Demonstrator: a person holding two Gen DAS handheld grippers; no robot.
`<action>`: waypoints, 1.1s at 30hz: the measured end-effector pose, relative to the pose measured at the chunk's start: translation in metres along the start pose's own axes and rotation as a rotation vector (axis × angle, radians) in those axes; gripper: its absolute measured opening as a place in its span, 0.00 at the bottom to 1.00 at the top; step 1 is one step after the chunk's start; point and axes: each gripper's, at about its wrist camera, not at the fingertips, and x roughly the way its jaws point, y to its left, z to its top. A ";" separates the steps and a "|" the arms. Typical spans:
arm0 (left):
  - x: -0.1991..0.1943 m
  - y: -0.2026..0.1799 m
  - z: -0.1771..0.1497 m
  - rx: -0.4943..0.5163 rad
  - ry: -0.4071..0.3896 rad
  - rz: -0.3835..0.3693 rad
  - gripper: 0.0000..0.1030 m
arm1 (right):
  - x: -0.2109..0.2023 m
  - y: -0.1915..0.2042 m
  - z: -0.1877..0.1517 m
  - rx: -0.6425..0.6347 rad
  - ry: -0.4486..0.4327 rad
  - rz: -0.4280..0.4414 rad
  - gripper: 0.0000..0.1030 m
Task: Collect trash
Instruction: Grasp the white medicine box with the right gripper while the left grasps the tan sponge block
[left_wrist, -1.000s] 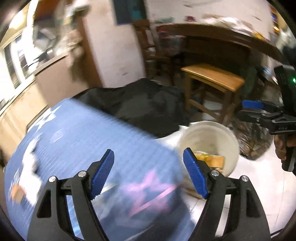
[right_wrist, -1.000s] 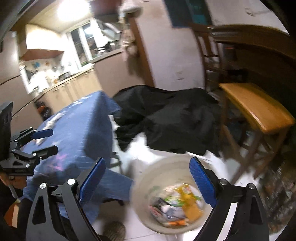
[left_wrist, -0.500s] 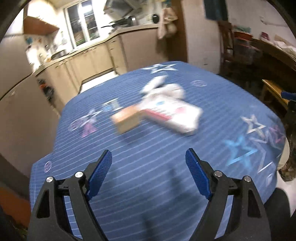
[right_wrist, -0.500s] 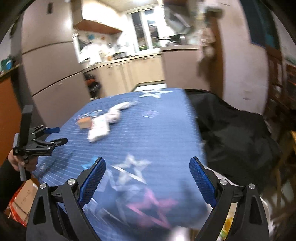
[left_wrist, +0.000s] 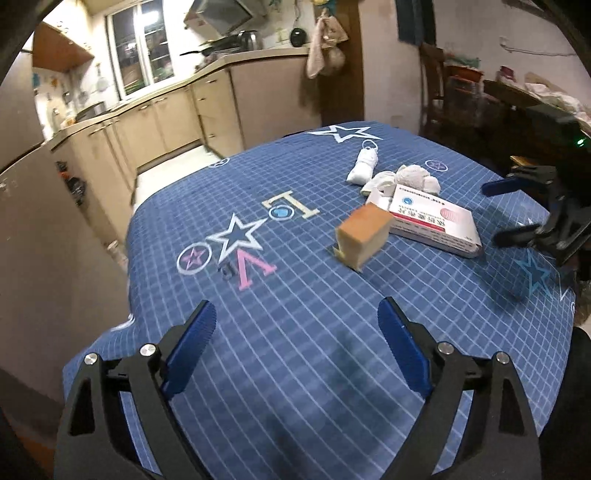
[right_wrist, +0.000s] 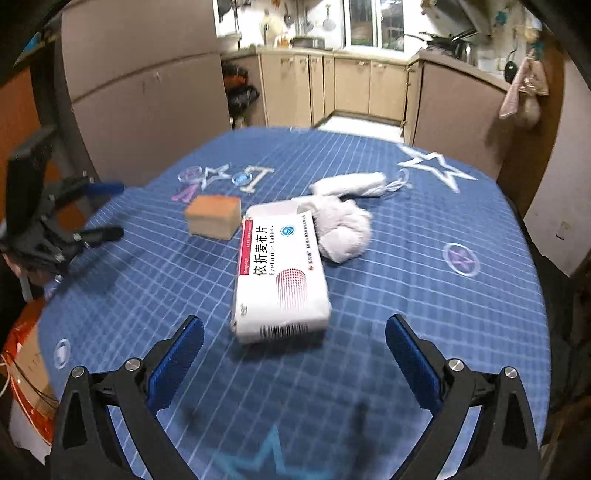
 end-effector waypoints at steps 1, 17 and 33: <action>0.004 0.002 0.004 0.018 -0.010 -0.020 0.83 | 0.006 0.001 0.002 -0.009 0.012 0.001 0.95; 0.070 -0.036 0.048 0.353 -0.055 -0.295 0.83 | 0.028 0.026 0.003 -0.052 0.022 -0.070 0.65; 0.087 -0.043 0.047 0.258 0.076 -0.307 0.27 | -0.054 0.017 -0.036 0.103 -0.135 -0.081 0.65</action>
